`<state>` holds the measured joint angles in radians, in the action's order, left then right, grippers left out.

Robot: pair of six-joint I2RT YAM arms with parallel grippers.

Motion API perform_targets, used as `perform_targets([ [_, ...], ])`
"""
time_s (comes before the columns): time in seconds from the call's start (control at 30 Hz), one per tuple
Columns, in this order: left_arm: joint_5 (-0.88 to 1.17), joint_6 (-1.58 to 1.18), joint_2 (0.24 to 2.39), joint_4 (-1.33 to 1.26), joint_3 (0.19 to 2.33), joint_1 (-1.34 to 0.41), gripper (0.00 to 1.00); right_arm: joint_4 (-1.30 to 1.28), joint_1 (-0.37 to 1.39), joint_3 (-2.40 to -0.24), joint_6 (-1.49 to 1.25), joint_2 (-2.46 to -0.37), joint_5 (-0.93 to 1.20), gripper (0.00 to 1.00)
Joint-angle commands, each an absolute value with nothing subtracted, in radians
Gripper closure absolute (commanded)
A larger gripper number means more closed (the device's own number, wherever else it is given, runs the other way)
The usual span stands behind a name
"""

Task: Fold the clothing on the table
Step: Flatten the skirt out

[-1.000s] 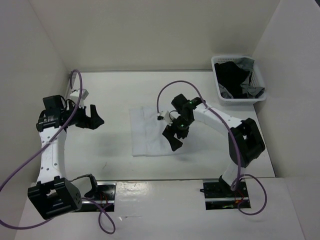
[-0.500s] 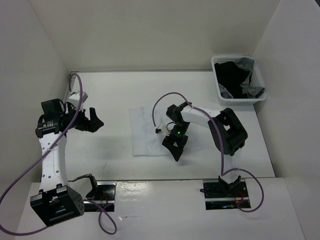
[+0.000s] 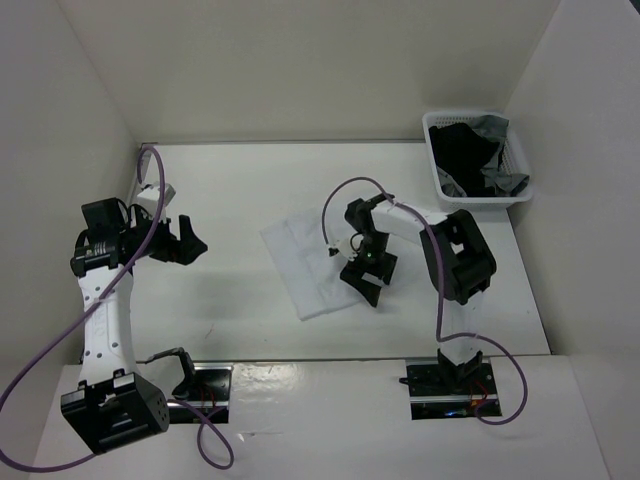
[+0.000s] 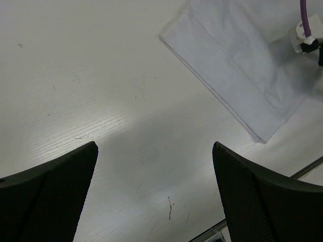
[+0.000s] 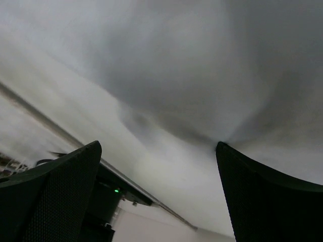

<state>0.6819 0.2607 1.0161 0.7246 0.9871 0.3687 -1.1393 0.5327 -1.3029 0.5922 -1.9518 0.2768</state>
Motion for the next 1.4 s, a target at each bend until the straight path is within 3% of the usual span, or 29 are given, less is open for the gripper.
perform_targets([
  [0.0, 0.732, 0.293, 0.997, 0.696, 0.980, 0.374, 0.00, -1.085, 0.486, -1.356, 0.611, -2.003, 0.030, 0.01],
  [0.3, 0.732, 0.293, 1.006, 0.696, 0.980, 0.374, 0.00, -0.907, 0.431, -1.517, 0.620, -2.068, -0.436, 0.01],
  [0.4, 0.732, 0.293, 1.006, 0.696, 0.980, 0.374, 0.00, -0.877, 0.431, -1.598, 0.620, -2.068, -0.486, 0.01],
  [0.63, 0.732, 0.302, 1.006, 0.696, 0.980, 0.374, 0.00, -0.989, 0.463, -1.840, 0.574, -1.925, -0.333, 0.00],
  [0.83, 0.732, 0.302, 1.025, 0.696, 0.980, 0.374, 0.00, -1.063, 0.472, -1.997, 0.493, -1.904, -0.059, 0.00],
  [1.1, 0.704, 0.284, 1.025, 0.687, 0.980, 0.374, 0.00, -0.904, 0.472, -2.006, 0.215, -2.149, 0.290, 0.00],
  [1.37, 0.672, 0.265, 1.015, 0.669, 0.971, 0.374, 0.00, -0.884, 0.482, -2.311, 0.094, -2.348, 0.285, 0.00],
])
